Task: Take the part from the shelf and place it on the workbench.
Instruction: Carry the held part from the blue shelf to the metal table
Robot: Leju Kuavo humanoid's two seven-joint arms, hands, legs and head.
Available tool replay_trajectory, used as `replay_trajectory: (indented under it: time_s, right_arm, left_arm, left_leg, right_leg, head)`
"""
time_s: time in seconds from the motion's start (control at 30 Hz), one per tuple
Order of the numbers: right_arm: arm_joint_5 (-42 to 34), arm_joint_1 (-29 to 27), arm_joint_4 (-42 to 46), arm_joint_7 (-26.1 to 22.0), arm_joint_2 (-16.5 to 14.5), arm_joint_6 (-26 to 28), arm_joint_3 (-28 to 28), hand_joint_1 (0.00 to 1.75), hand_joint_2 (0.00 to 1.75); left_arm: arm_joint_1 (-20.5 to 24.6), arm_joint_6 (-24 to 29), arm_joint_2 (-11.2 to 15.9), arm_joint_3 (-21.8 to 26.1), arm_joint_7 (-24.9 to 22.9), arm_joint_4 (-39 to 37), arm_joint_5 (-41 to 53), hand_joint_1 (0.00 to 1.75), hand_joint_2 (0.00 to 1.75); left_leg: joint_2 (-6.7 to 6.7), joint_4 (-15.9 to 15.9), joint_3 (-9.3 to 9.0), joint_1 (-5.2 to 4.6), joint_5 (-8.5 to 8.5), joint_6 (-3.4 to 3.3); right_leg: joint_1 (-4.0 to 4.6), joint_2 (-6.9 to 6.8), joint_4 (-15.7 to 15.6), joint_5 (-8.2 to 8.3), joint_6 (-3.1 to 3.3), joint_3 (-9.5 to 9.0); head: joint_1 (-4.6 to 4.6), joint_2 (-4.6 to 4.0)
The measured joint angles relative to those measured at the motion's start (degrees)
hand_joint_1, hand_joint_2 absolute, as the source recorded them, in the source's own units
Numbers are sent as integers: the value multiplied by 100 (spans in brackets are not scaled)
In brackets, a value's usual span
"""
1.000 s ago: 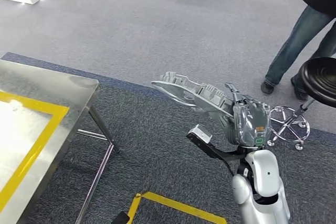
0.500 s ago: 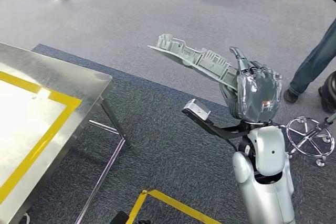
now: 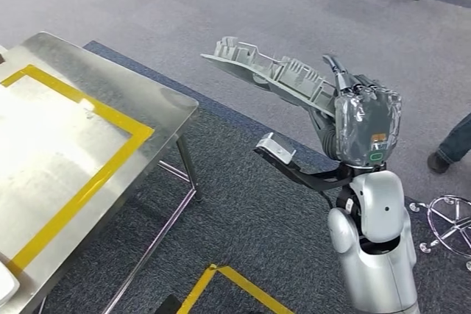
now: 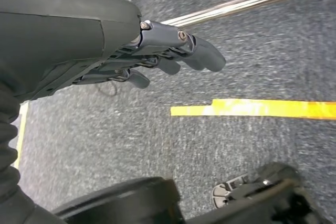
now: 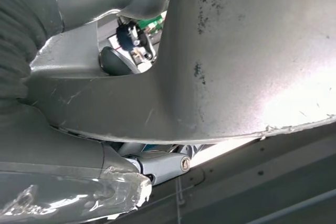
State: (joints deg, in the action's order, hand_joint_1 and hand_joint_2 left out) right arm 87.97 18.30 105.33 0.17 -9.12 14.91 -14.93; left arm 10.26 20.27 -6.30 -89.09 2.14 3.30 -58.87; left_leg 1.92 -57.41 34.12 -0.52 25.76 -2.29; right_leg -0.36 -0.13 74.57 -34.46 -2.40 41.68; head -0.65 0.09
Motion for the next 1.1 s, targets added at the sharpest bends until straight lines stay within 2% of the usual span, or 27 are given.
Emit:
replay_trajectory:
  time_s: [0.03, 0.07, 0.1, 0.13, 0.17, 0.2, 0.27, 0.3, 0.33, 0.37, 0.4, 0.43, 0.47, 0.5, 0.53, 0.6, 0.63, 0.67, 0.7, 0.73, 0.87, 1.1]
  right_arm:
    - [1, 2, -9, 4, 7, -8, 0, 175, 175]
    - [2, 8, -17, 8, 12, -12, 0, 175, 175]
    - [3, 20, -25, 9, 16, -14, 0, 175, 175]
    - [3, 37, -32, 8, 18, -14, -1, 175, 175]
    - [3, 52, -42, 8, 21, -14, -2, 175, 175]
    - [4, 62, -54, 8, 23, -14, -2, 175, 175]
    - [10, 64, -80, 9, 25, -15, -2, 175, 175]
    - [15, 65, -92, 10, 24, -15, -2, 175, 175]
    - [18, 69, -101, 10, 24, -16, -2, 175, 175]
    - [20, 72, -105, 10, 24, -16, -1, 175, 175]
    - [22, 75, -110, 9, 24, -16, 0, 175, 175]
    - [23, 76, -117, 9, 25, -17, 1, 175, 175]
    - [24, 74, -129, 9, 25, -20, 3, 175, 175]
    - [25, 72, -144, 9, 25, -23, 3, 175, 175]
    - [24, 70, -159, 9, 25, -27, 4, 175, 175]
    - [20, 70, -181, 11, 25, -34, 5, 175, 175]
    - [16, 72, -190, 13, 25, -37, 6, 175, 175]
    - [15, 74, -199, 15, 25, -39, 7, 175, 175]
    - [13, 75, -212, 17, 25, -40, 8, 175, 175]
    - [14, 78, -226, 20, 25, -42, 10, 175, 175]
    - [3, 83, -291, 27, 27, -47, 43, 175, 175]
    - [-16, 83, -395, 51, 27, -46, 158, 175, 175]
  left_arm:
    - [-5, -2, -1, 0, -11, 0, -17, 0, 175]
    - [-8, -3, -1, 0, -22, 0, -37, 0, 175]
    - [-7, -3, 1, 0, -31, 0, -63, 0, 175]
    - [-5, -4, 3, 0, -40, 0, -89, 0, 175]
    - [-7, -4, 7, 0, -48, 0, -109, 0, 175]
    - [-15, -5, 11, 0, -52, 0, -133, 0, 175]
    - [-49, -7, 22, 0, -58, -1, -166, 0, 175]
    - [-65, -8, 27, 0, -58, -1, -180, 0, 175]
    - [-71, -10, 31, 0, -58, -1, -191, 0, 175]
    - [-68, -14, 35, 1, -58, -1, -205, 0, 175]
    - [-59, -20, 35, 1, -58, 0, -218, 0, 175]
    - [-49, -28, 37, 1, -58, 0, -233, 0, 175]
    - [-41, -36, 40, 2, -57, 0, -245, 0, 175]
    - [-35, -44, 43, 2, -56, 0, -253, 0, 175]
    - [-34, -52, 45, 2, -55, 0, -263, 0, 175]
    - [-44, -60, 50, 2, -54, 0, -276, 0, 175]
    - [-50, -61, 54, 2, -54, 0, -280, 0, 175]
    - [-52, -62, 58, 2, -54, 0, -281, 0, 175]
    - [-53, -62, 61, 2, -54, 0, -281, 0, 175]
    - [-56, -62, 59, 2, -54, 0, -282, 0, 175]
    - [-80, -62, 62, 0, -52, -2, -290, 0, 175]
    - [-78, -64, 55, 0, -52, -2, -289, 0, 175]
  left_leg:
    - [67, -4, -14, 5, 7, 7]
    - [134, -13, -29, 12, 19, 21]
    - [197, -28, -32, 13, 35, 44]
    - [251, -55, -17, 13, 47, 69]
    - [297, -74, 9, 18, 50, 97]
    - [338, -86, 40, 22, 46, 120]
    - [406, -92, 75, 42, 44, 162]
    - [362, -126, 93, 37, 81, 185]
    - [262, -264, 157, 33, 176, 214]
    - [131, -504, 272, 31, 317, 242]
    - [-6, -872, 448, 30, 496, 267]
    - [-85, -1287, 654, 37, 664, 286]
    - [-116, -1594, 812, 43, 747, 295]
    - [-129, -1738, 891, 45, 735, 298]
    - [-136, -1631, 843, 46, 603, 290]
    - [-182, -902, 477, 33, 187, 233]
    - [-219, -537, 287, 17, 48, 197]
    - [-251, -274, 152, 0, -6, 162]
    - [-270, -148, 91, -15, 8, 140]
    - [-266, -100, 71, -16, 24, 146]
    - [-244, -44, 67, -11, 13, 230]
    - [-244, -46, 69, -26, 18, 174]
  right_leg:
    - [-12, 10, -207, 196, -5, -62]
    - [-32, 50, -587, 447, -13, -217]
    - [-54, 149, -977, 632, -21, -402]
    - [-75, 241, -1308, 734, -19, -563]
    - [-84, 315, -1500, 761, -9, -662]
    - [-80, 353, -1560, 722, 12, -702]
    - [-73, 276, -1581, 712, 78, -716]
    - [-78, 229, -1589, 711, 114, -727]
    - [-84, 174, -1600, 710, 150, -740]
    - [-87, 118, -1609, 706, 183, -752]
    - [-79, 60, -1611, 697, 205, -758]
    - [-71, 0, -1610, 687, 220, -763]
    - [-65, -54, -1610, 678, 229, -769]
    - [-60, -102, -1609, 669, 233, -777]
    - [-56, -137, -1609, 659, 232, -791]
    - [-48, -182, -1611, 636, 220, -832]
    - [-34, -199, -1610, 623, 207, -848]
    - [-24, -214, -1610, 615, 186, -853]
    - [-15, -231, -1614, 610, 163, -851]
    - [-1, -245, -1610, 600, 149, -844]
    - [1, -262, -1648, 619, 217, -851]
    - [-17, -258, -1719, 663, 133, -880]
  head:
    - [0, 0]
    - [1, 0]
    - [4, 0]
    - [5, 0]
    - [3, 0]
    - [3, 0]
    - [-2, 0]
    - [-10, 0]
    - [-27, 0]
    - [-40, 0]
    - [-57, 0]
    - [-63, 0]
    - [-62, 0]
    - [-64, 0]
    - [-65, 0]
    - [-65, 0]
    - [-62, 0]
    - [-63, 0]
    - [-59, 0]
    - [-57, 0]
    - [-46, 0]
    - [-47, 0]
